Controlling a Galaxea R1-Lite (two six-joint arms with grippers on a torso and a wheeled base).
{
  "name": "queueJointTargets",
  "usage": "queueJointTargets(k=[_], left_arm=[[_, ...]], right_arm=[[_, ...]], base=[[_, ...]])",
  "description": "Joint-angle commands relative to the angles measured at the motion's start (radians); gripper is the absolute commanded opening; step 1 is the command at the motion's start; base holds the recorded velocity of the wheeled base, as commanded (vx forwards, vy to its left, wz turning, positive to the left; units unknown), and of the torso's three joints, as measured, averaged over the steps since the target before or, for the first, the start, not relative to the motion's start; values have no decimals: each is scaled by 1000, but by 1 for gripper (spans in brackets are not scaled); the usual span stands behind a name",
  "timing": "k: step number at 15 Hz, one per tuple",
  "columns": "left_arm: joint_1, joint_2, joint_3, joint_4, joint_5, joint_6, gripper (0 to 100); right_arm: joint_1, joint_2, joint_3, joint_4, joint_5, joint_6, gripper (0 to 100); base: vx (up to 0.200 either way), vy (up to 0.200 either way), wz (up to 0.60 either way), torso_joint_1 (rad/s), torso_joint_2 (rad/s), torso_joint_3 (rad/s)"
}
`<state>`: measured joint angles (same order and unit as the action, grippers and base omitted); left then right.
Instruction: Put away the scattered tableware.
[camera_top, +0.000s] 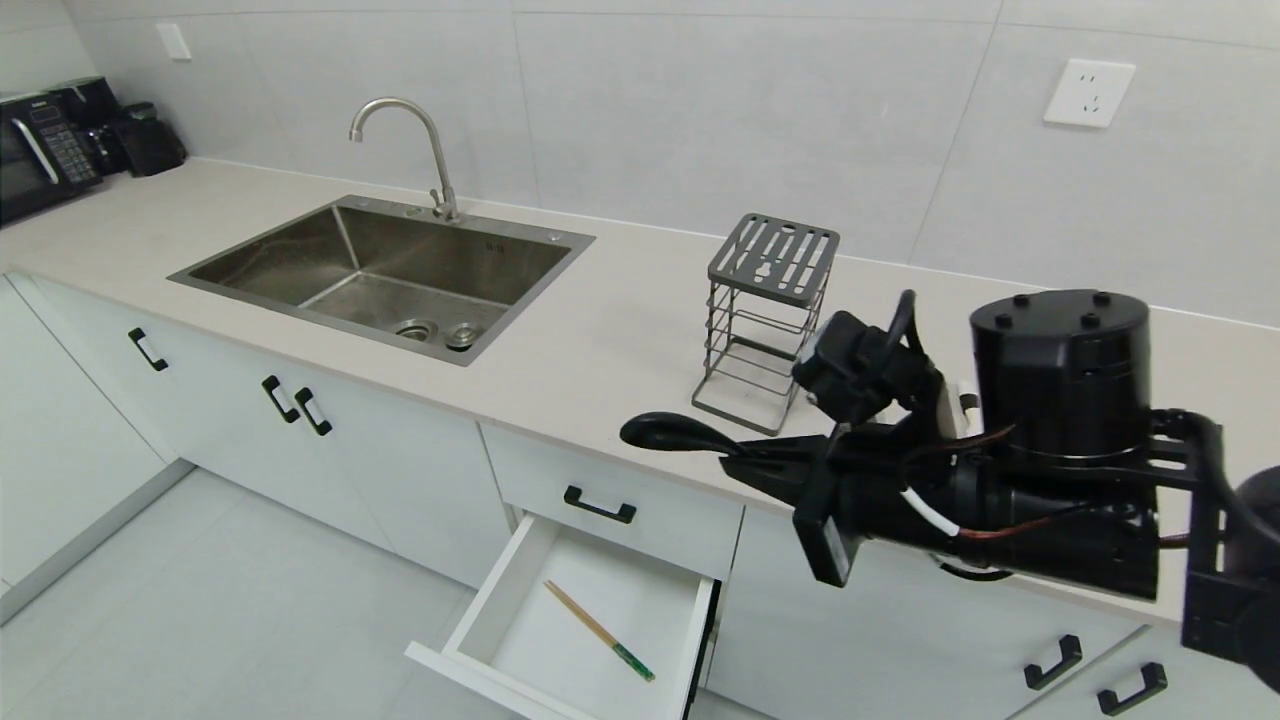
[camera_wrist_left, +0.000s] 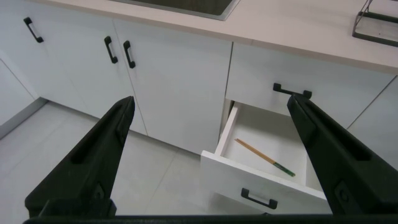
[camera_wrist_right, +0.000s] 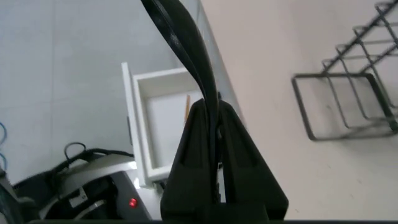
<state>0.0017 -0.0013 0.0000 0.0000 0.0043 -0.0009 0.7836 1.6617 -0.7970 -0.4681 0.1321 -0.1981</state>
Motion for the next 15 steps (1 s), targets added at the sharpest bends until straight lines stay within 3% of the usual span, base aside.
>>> queueJointTargets(k=[1,5,8,15], left_arm=[[1,1,0,0,0,-1,100],[1,1,0,0,0,-1,100],[1,1,0,0,0,-1,100],[0,1,0,0,0,-1,100]], right_arm=[[83,96,-64,-11,-31,51,0],[192,171,-79,-76,-86,154,0],[236,207,-111,-76,-103,160,0],[209,314,-248,-70,-109,143,0]], base=[[0,0,0,0,0,0],[0,0,0,0,0,0],[0,0,0,0,0,0],[0,0,0,0,0,0]])
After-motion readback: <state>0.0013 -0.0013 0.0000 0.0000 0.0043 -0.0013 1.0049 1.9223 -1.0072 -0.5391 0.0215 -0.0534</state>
